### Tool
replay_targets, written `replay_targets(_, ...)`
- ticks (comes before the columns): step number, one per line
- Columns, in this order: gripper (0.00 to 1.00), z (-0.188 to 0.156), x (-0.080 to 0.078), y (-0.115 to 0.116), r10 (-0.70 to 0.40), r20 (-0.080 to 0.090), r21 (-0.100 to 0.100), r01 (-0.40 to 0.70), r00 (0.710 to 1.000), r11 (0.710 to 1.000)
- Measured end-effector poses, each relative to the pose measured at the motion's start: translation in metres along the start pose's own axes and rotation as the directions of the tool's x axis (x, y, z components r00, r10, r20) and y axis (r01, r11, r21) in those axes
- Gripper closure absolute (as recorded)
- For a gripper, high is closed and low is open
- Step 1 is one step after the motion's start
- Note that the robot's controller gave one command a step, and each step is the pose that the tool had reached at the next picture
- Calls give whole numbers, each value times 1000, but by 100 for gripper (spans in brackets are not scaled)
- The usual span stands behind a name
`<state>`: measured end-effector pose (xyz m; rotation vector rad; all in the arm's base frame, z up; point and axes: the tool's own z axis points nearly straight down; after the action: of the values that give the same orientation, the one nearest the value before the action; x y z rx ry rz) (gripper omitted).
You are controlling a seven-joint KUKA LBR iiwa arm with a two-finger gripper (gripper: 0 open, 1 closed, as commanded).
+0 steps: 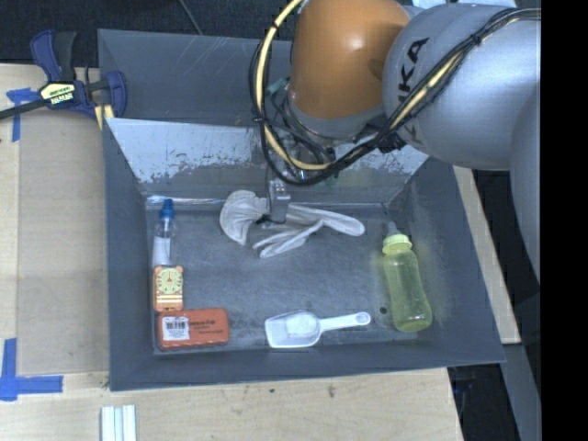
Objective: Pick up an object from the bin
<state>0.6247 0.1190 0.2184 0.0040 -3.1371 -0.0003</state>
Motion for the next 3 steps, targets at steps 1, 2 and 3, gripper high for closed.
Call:
replay_targets(1, 0, -5, -1, -1, 2, 8, -1, -2, 1000, 1000)
replay_targets(2, 0, 43, 12, -22, 49, 14, -3, -49, 999, 999)
replay_targets(3, 0, 82, 1, -33, 40, 7, 0, -40, 999, 999)
